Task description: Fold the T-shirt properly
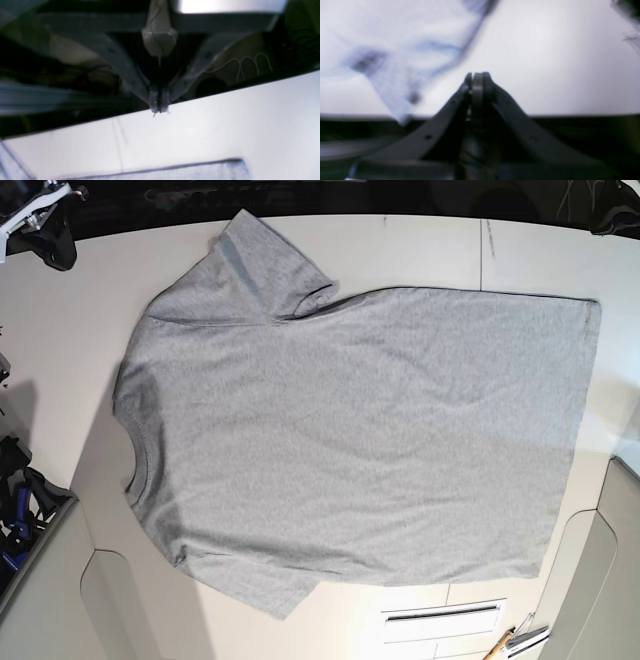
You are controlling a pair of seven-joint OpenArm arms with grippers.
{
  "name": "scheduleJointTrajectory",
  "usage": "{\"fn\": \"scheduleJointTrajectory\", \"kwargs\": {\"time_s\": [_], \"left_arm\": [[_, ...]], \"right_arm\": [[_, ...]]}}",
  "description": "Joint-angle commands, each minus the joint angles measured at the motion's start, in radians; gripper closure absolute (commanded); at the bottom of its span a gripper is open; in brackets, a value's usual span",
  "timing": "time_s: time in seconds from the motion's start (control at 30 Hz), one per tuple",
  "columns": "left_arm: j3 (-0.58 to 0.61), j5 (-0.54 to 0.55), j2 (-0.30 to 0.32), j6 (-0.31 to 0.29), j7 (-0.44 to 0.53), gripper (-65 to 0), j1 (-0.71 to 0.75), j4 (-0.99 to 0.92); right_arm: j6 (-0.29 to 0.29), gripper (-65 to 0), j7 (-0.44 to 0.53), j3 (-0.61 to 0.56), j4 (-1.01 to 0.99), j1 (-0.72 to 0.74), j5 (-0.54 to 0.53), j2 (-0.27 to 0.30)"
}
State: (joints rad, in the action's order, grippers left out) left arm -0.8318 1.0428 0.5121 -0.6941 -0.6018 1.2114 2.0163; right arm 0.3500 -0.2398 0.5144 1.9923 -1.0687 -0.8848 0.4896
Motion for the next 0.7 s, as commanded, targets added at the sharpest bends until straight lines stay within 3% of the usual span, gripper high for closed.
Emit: {"fn": "scheduleJointTrajectory", "kwargs": {"time_s": [0.0, 0.07, 0.17, 0.27, 0.37, 0.47, 0.53, 0.67], "left_arm": [[-0.015, 0.045, 0.006, -0.004, 0.009, 0.0, -0.016, 0.014], [-0.011, 0.096, -0.020, -0.004, -0.041, 0.0, -0.068, 0.013], [-0.011, 0.168, -0.070, -0.004, -0.099, -0.5, -0.138, 0.013], [-0.011, 0.188, -0.108, -0.004, -0.110, -13.0, -0.189, 0.013], [-0.011, 0.188, -0.125, -0.004, -0.113, -24.2, -0.220, 0.013], [-0.011, 0.188, -0.133, -0.004, -0.114, -25.1, -0.243, 0.013], [-0.011, 0.188, -0.132, -0.004, -0.114, -25.1, -0.253, 0.013], [-0.011, 0.187, -0.134, -0.004, -0.114, -25.1, -0.264, 0.013]], "right_arm": [[0.020, 0.0, 0.010, 0.014, -0.005, 0.040, -0.040, -0.034], [0.069, 0.0, -0.014, 0.014, -0.063, 0.138, -0.089, -0.128], [0.077, 0.0, -0.058, 0.014, -0.196, 0.278, -0.177, -0.253], [0.077, 0.0, -0.088, 0.014, -0.340, 0.401, -0.179, -0.337], [0.077, 0.0, -0.176, 0.014, -0.426, 0.479, -0.166, -0.377], [0.078, -23.1, -0.191, 0.014, -0.440, 0.506, -0.166, -0.397], [0.078, -31.1, -0.184, 0.014, -0.436, 0.518, -0.145, -0.399], [0.077, -31.5, -0.183, 0.013, -0.435, 0.555, -0.073, -0.399]]}}
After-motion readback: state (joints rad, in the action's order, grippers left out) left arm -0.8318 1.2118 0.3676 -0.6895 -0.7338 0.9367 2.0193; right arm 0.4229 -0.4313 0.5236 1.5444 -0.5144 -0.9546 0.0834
